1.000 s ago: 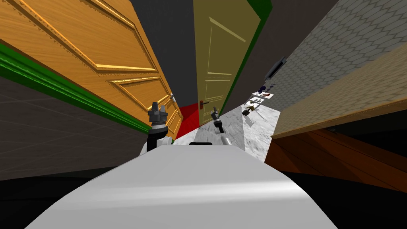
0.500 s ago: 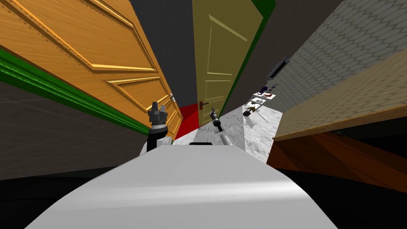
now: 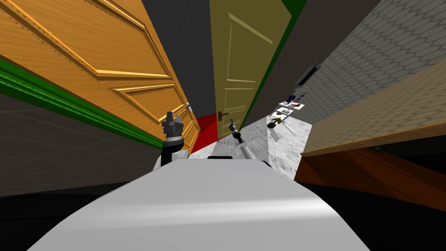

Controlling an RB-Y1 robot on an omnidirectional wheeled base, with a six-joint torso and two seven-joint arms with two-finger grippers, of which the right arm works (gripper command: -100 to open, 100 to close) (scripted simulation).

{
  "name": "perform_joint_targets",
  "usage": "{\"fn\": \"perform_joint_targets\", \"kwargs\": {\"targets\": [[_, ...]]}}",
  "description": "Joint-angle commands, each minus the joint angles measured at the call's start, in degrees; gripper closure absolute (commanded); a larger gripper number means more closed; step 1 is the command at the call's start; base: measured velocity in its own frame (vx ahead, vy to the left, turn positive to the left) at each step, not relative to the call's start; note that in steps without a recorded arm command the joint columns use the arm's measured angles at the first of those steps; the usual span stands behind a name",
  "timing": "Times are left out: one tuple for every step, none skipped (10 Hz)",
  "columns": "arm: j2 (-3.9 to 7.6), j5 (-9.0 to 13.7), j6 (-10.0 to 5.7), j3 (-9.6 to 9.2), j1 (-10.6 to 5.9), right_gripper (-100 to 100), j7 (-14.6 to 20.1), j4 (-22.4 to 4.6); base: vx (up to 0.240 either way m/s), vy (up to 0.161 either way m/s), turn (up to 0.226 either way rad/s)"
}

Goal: Push the door open

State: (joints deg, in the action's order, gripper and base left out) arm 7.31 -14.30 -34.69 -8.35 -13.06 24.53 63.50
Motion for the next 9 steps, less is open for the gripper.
{"fn": "perform_joint_targets", "kwargs": {"targets": [[0.35,-0.5,0.05,-0.31,-2.06,-100,0.96,-2.86,0.048,-0.046,0.037],[0.35,-0.5,0.05,-0.31,-2.06,-100,0.96,-3.62,0.045,-0.039,0.027],[0.55,-0.96,0.07,-0.6,-3.74,-100,1.69,-5.73,0.047,-0.044,0.039],[0.55,-0.96,0.07,-0.6,-3.74,-100,1.69,-6.52,0.041,-0.033,0.017],[0.73,-1.38,0.1,-0.86,-5.28,-100,2.36,-8.46,0.046,-0.035,0.021],[0.91,-1.81,0.12,-1.12,-6.81,-100,3.03,-10.51,0.061,-0.059,0.062],[0.91,-1.81,0.12,-1.12,-6.81,-100,3.03,-11.84,0.046,-0.051,0.028],[1.08,-2.2,0.14,-1.37,-8.26,-100,3.66,-13.93,0.043,-0.045,0.032],[1.08,-2.2,0.14,-1.37,-8.26,-100,3.66,-14.34,0.038,-0.027,0.015]]}}
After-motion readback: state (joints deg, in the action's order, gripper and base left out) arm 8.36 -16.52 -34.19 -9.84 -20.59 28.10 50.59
